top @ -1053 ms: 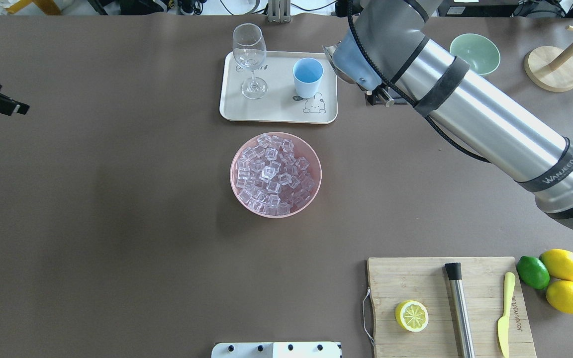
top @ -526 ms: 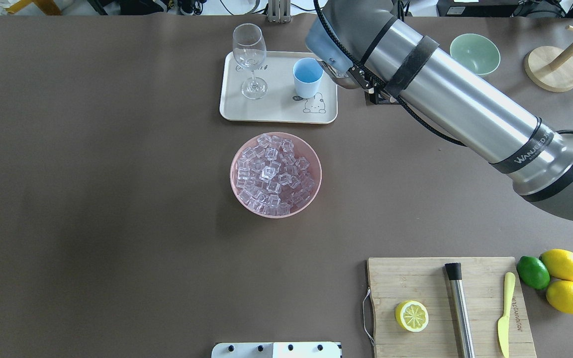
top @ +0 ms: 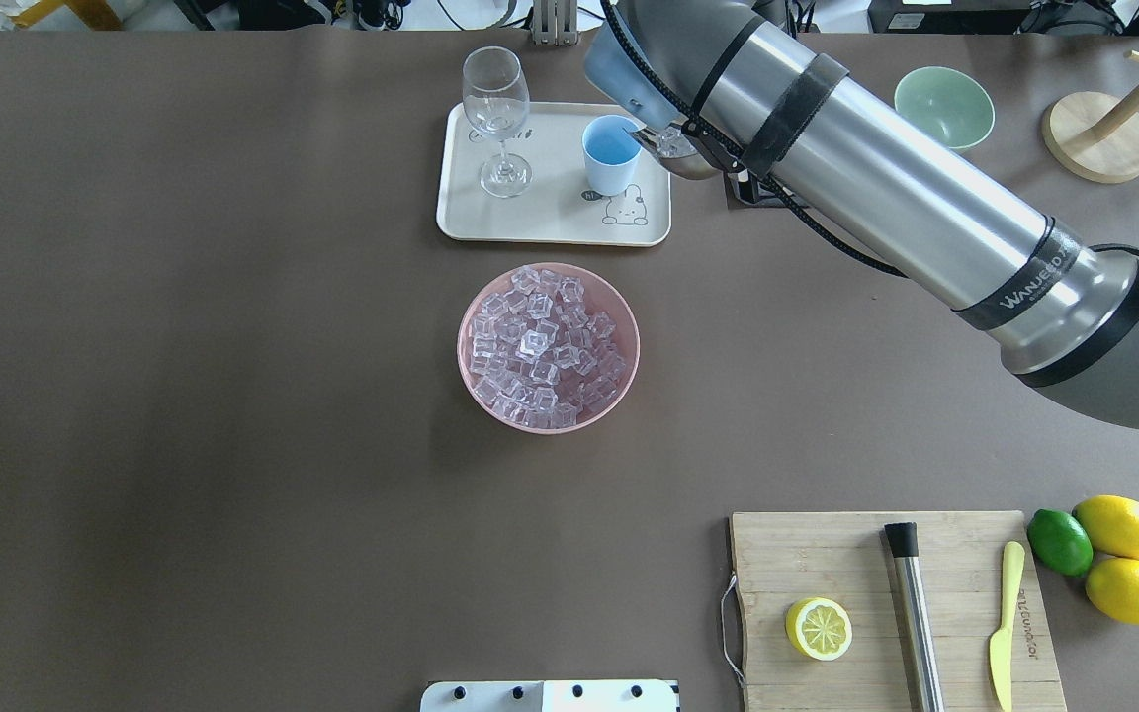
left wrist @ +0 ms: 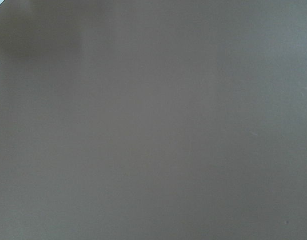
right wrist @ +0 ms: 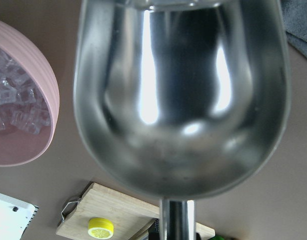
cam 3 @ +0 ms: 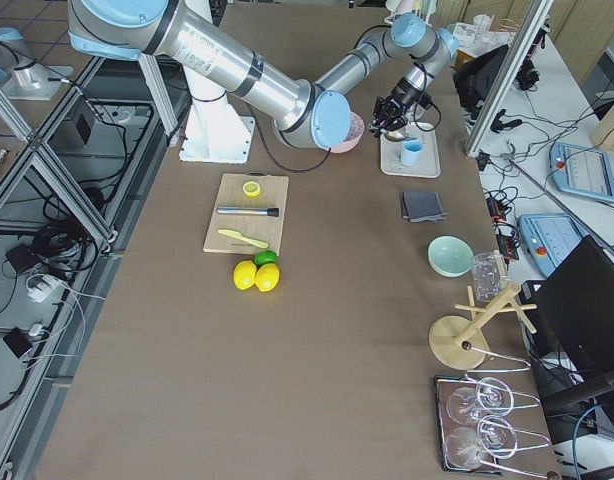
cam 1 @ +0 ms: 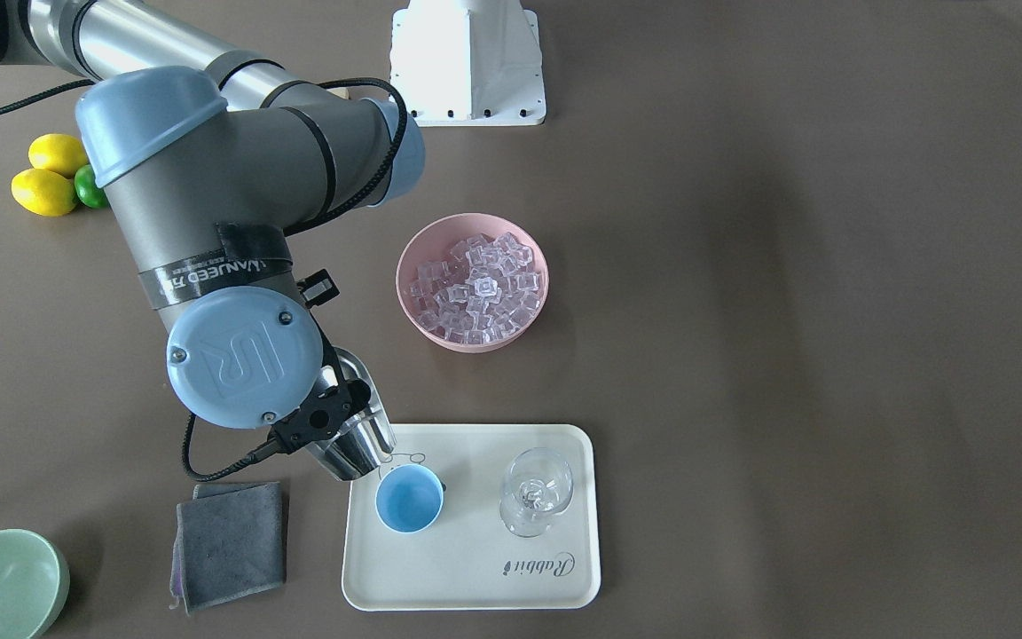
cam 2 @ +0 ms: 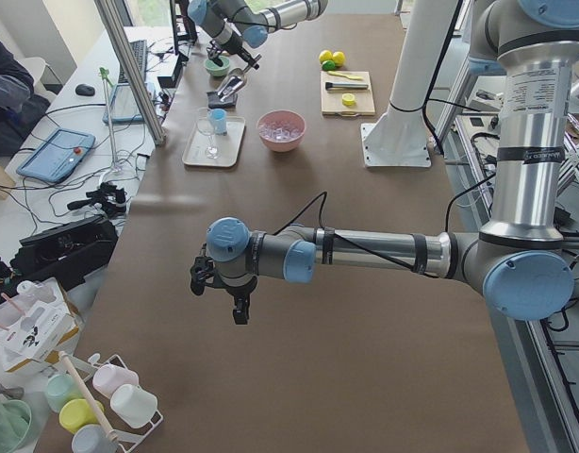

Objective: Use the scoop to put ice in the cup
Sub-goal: 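Tilt the scoop over the blue cup with the right gripper to pour ice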

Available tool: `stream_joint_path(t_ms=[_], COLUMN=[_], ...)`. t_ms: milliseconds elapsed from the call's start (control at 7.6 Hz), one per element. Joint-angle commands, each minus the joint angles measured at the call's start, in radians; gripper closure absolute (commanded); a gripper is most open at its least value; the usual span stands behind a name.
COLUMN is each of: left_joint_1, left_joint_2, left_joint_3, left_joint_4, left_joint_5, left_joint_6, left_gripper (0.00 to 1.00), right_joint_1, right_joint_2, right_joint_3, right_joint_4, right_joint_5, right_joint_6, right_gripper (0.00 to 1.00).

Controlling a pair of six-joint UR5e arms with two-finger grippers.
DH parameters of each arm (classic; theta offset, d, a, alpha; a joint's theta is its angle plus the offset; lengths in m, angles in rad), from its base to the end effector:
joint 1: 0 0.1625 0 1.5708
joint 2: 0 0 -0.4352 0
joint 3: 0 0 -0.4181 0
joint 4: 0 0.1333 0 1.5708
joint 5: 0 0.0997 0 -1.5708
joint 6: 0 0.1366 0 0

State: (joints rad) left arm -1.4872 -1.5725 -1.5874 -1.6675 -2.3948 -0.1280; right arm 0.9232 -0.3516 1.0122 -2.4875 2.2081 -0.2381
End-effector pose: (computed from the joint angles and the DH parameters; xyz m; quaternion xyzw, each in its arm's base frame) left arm 0.0112 -0.5294 0.6708 0.0102 0.4031 0.0027 0.9151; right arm -0.4456 -0.6753 0.1873 -0.1819 -0.2796 -0.3675 0.8682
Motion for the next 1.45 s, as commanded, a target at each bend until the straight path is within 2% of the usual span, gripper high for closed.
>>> stream_joint_path(t_ms=[0,395,526,658,789,1053,1316], left_joint_1=[-0.039,-0.044,-0.056,-0.062,-0.064,-0.064,-0.064], left_joint_2=[0.009,0.009,0.009,0.009,0.009,0.006,0.006], left_joint_3=[0.021,0.041,0.059,0.067,0.067,0.066,0.066], left_joint_4=[0.008,0.009,0.009,0.009,0.017,0.044,0.045], left_joint_5=[0.045,0.046,0.046,0.046,0.046,0.046,0.045], left_joint_6=[0.201,0.202,0.200,0.202,0.200,0.199,0.194], left_gripper=[0.02,0.02,0.02,0.02,0.02,0.02,0.02], right_joint_1=[-0.007,-0.014,-0.014,-0.010,-0.009,0.015,0.046], right_joint_2=[0.037,0.039,0.026,-0.021,-0.102,-0.359,-0.594], right_joint_3=[-0.073,-0.083,-0.055,0.035,0.172,0.532,0.820], right_joint_4=[-0.001,0.002,0.004,0.002,-0.004,0.002,0.004], right_joint_5=[-0.025,-0.039,-0.038,-0.036,-0.036,-0.025,-0.027], right_joint_6=[-0.015,-0.027,-0.027,-0.026,0.005,0.122,0.193], right_gripper=[1.00,1.00,1.00,1.00,1.00,1.00,1.00])
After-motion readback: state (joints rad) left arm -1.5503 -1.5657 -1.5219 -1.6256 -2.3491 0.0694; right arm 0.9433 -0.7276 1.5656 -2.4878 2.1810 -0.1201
